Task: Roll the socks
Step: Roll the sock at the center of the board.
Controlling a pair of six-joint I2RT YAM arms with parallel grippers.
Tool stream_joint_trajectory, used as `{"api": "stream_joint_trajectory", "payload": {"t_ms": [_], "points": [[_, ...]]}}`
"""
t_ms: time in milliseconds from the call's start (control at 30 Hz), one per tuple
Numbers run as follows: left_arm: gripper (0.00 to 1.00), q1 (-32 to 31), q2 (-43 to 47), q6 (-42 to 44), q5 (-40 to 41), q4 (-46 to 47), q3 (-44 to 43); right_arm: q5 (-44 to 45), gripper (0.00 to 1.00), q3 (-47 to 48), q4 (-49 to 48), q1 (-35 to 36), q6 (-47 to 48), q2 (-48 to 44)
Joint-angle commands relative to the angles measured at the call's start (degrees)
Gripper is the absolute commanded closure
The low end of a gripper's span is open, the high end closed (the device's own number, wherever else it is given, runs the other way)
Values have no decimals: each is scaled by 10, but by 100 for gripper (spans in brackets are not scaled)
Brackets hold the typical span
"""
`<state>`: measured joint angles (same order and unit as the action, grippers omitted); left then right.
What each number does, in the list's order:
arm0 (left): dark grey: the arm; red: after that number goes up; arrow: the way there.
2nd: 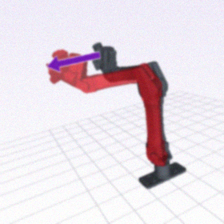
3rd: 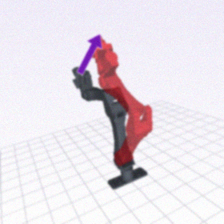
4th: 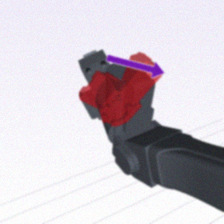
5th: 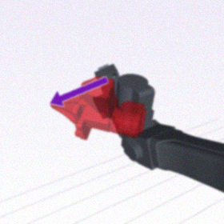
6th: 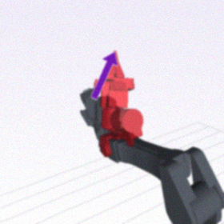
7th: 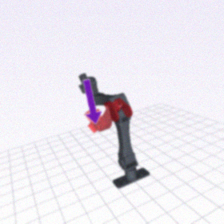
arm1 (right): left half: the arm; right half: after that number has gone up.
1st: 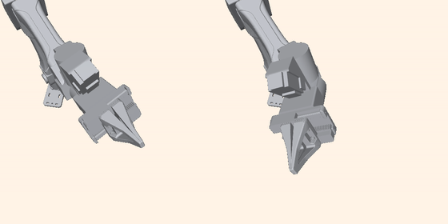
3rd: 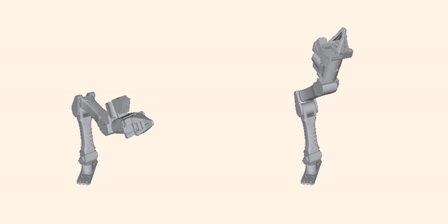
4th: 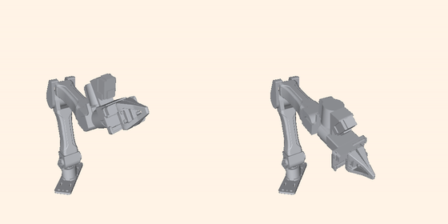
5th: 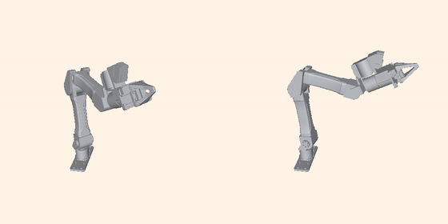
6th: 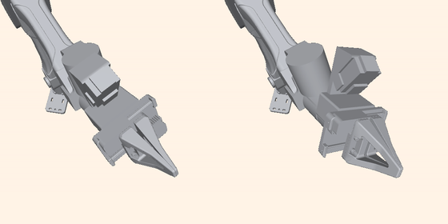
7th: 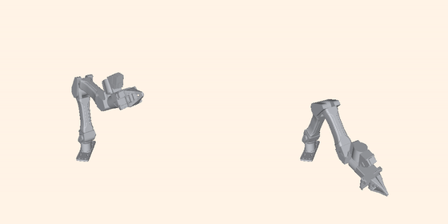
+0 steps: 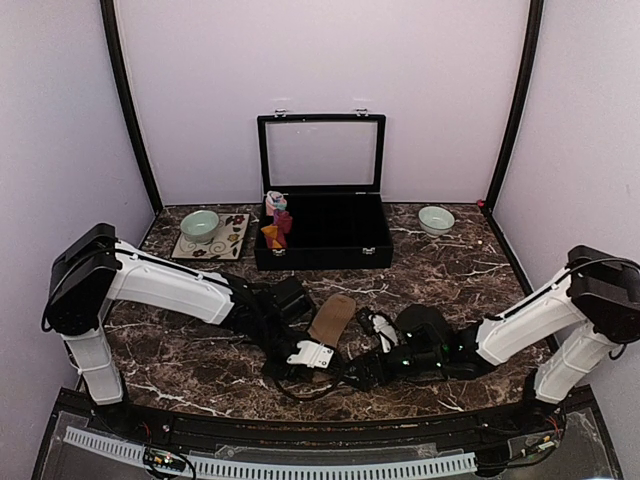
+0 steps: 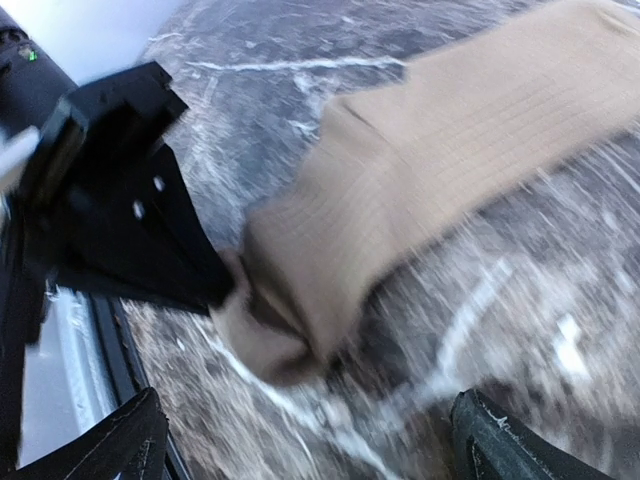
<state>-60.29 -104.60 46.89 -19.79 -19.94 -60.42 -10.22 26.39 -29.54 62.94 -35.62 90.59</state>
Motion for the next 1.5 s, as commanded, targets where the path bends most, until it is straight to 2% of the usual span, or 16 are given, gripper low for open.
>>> {"api": "stream_joint_trajectory", "payload": {"t_ms": [0,67,133,200,233,267,333,433,600,700,767,833,900,1000,1233,1467], "points": [[100,5,-47,-15,-13,-81,7,113,1,-46,133,25,-5,-58],[100,7,-54,-15,-16,-85,1,165,1,-58,159,37,-9,-97],[100,9,-59,-15,-18,-90,-5,280,1,-55,204,75,-9,-153],[100,10,-65,-13,-24,-100,-12,399,1,-61,201,138,19,-221],[100,12,-69,-11,-29,-107,-19,428,1,-74,174,156,31,-251],[100,14,-73,-12,-34,-113,-24,460,1,-95,139,156,19,-276],[100,19,-83,-13,-54,-127,-39,532,0,-137,107,148,-98,-305],[100,26,-99,-20,-92,-148,-60,427,0,-173,-6,123,-8,-315],[100,45,-121,-26,-153,-164,-73,431,0,-137,-1,160,128,-288],[100,61,-139,-30,-186,-183,-88,445,0,-143,-16,167,133,-288],[100,74,-150,-30,-212,-199,-100,419,0,-148,-29,166,142,-286],[100,80,-162,-25,-222,-216,-110,345,1,-147,-42,166,185,-276],[100,81,-176,-16,-241,-235,-124,271,7,-128,-32,167,239,-251],[100,82,-197,-5,-251,-260,-145,231,15,-79,21,172,310,-209],[100,94,-237,17,-263,-326,-182,184,30,-22,28,181,450,-128],[100,103,-242,18,-259,-334,-185,156,45,28,16,187,519,-36]]}}
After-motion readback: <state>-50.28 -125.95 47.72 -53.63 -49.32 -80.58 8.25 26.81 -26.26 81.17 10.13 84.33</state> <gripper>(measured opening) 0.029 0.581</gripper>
